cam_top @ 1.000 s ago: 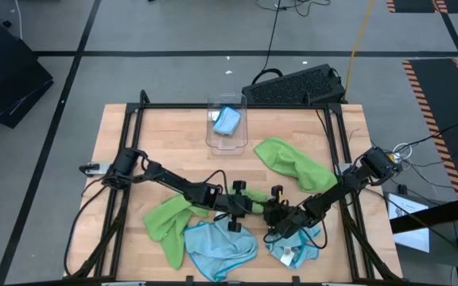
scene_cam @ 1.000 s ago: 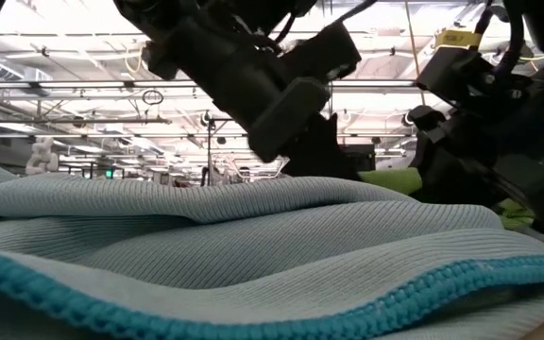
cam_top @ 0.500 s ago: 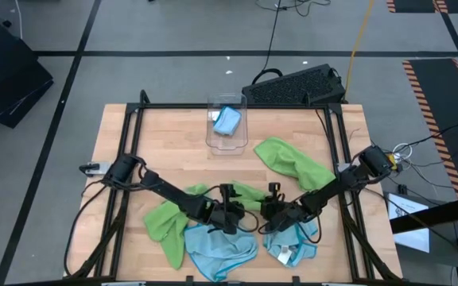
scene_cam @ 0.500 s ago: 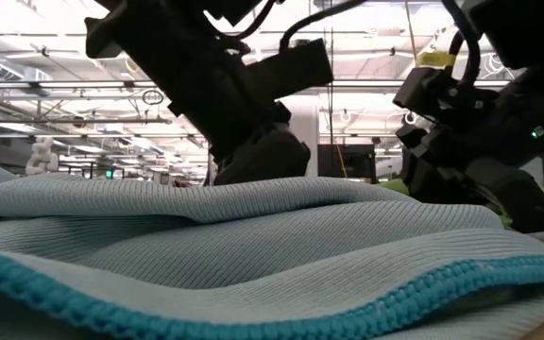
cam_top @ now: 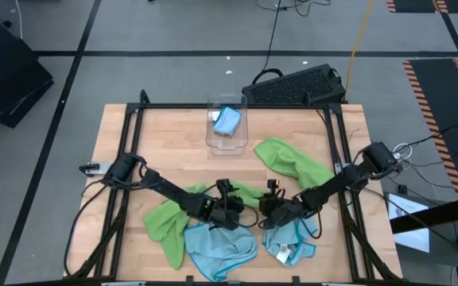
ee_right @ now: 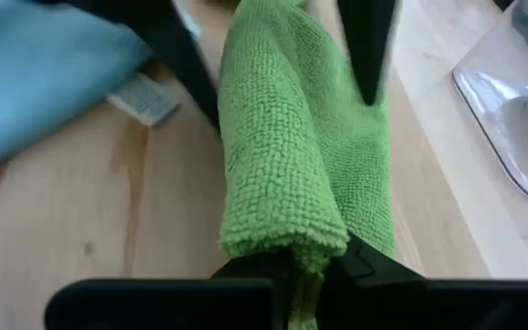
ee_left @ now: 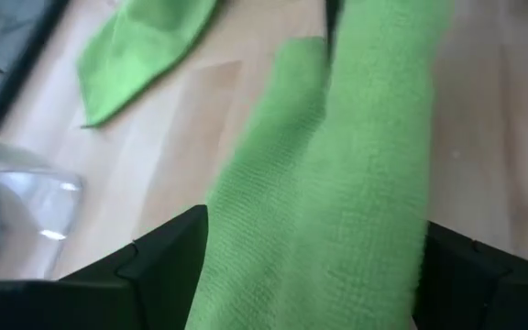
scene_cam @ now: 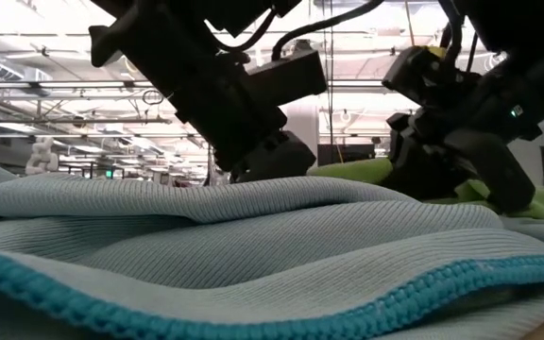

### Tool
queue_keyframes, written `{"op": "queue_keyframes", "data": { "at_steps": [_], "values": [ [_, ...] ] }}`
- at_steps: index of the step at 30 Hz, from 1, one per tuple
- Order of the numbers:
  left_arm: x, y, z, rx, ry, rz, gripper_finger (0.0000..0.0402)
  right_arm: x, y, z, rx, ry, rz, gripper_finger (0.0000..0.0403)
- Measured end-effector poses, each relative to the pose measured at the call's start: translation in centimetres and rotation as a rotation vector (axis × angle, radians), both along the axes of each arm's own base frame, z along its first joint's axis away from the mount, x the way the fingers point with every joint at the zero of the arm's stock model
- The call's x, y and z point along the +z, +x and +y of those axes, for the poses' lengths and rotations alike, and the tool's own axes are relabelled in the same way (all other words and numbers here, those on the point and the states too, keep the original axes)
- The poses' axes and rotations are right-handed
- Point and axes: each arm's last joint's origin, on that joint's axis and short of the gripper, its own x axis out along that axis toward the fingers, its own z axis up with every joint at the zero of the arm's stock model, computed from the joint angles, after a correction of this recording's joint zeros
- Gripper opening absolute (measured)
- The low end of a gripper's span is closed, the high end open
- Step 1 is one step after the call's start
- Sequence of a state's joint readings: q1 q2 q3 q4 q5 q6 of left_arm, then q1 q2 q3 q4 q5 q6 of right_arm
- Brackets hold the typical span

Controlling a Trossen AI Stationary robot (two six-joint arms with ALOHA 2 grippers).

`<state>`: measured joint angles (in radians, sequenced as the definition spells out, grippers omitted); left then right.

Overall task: Fold microfiber towels
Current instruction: Put the center green towel into the transparent bin

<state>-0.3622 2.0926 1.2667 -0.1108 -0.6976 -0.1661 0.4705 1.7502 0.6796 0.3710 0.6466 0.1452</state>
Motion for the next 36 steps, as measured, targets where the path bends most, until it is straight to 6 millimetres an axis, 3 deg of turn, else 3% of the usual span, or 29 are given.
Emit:
{"op": "queue_keyframes", "data": {
  "at_steps": [3, 6, 9, 14, 16, 25, 31, 36],
  "values": [
    [0.0, 0.1, 0.2, -0.009, 0.020, 0.010, 0.0304, 0.3, 0.0, -0.1, 0.008, 0.013, -0.004, 0.0013],
    [0.0, 0.2, 0.5, -0.008, 0.020, 0.010, 0.0264, 0.7, 0.0, -0.2, 0.010, 0.023, -0.012, 0.0012],
    [0.0, 0.3, 1.0, -0.030, 0.024, 0.035, 0.0196, 0.9, 0.1, -0.3, 0.018, 0.013, -0.019, 0.0012],
    [0.1, 0.3, 1.8, -0.092, 0.076, 0.116, 0.0050, 1.0, 0.2, -0.5, 0.020, -0.006, -0.010, 0.0015],
    [1.0, 0.3, 2.1, -0.138, 0.065, 0.128, 0.0018, 1.0, 0.2, -0.6, 0.017, -0.013, -0.012, 0.0023],
    [7.4, -1.1, 6.1, -0.165, 0.019, 0.147, 0.0010, 2.8, 0.1, -0.7, -0.034, -0.048, -0.083, 0.0103],
    [11.8, -2.6, 10.9, -0.113, 0.083, 0.129, 0.0010, 4.9, -1.0, -1.0, -0.038, -0.029, -0.087, 0.0148],
    [14.9, -3.7, 15.5, -0.034, 0.184, 0.077, 0.0011, 5.8, -2.2, -1.6, -0.045, -0.012, -0.100, 0.0154]
  ]
}}
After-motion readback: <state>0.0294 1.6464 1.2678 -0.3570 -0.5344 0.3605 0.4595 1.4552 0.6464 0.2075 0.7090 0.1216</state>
